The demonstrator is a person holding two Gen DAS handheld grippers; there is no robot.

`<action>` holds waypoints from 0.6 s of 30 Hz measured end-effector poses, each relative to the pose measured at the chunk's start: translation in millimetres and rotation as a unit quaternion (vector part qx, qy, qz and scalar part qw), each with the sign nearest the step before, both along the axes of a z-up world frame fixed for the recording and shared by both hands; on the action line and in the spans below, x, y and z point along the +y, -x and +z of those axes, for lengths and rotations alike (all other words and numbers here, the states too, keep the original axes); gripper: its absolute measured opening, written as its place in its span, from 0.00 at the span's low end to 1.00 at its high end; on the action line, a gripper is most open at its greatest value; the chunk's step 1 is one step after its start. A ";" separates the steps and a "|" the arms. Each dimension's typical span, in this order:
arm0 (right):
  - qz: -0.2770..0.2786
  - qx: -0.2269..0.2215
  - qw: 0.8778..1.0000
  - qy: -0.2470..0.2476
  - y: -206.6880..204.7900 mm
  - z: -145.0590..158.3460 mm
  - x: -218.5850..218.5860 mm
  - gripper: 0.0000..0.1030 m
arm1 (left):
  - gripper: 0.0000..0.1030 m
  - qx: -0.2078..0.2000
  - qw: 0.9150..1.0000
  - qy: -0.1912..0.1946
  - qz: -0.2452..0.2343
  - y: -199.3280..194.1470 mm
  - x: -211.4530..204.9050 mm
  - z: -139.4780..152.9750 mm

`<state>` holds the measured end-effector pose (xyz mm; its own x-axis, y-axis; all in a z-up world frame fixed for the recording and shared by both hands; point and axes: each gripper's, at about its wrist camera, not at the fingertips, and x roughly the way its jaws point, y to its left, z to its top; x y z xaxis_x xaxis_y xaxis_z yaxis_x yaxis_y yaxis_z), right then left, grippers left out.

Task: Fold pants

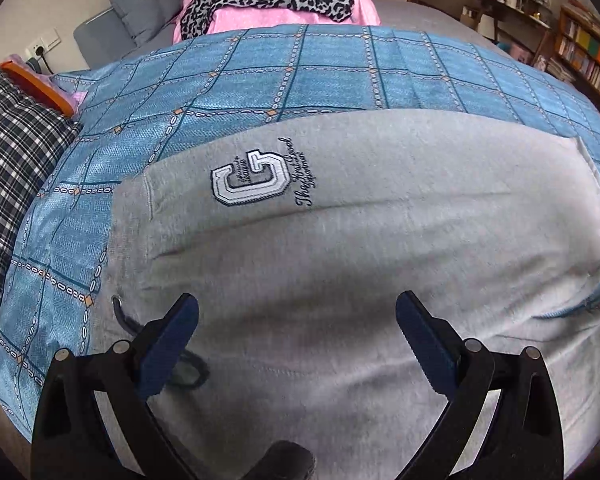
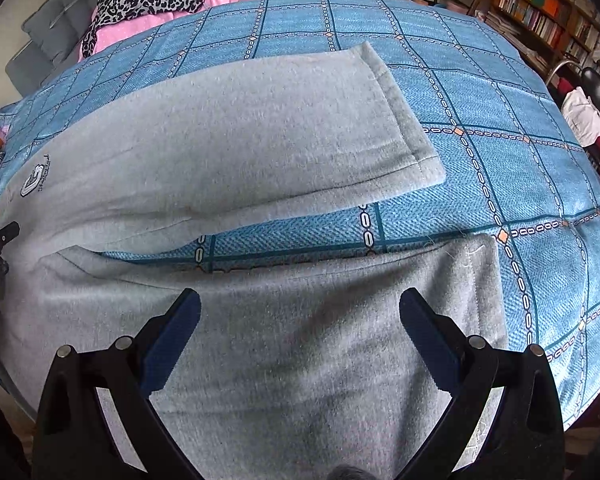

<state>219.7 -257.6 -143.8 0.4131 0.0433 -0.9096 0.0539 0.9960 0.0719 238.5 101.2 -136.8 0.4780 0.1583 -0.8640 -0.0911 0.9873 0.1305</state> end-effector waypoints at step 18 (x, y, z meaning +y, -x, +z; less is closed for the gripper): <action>-0.009 0.012 1.000 0.006 -72.3 -14.4 -16.9 0.98 | 0.95 -0.020 0.994 0.019 0.101 -86.0 119.2 -0.6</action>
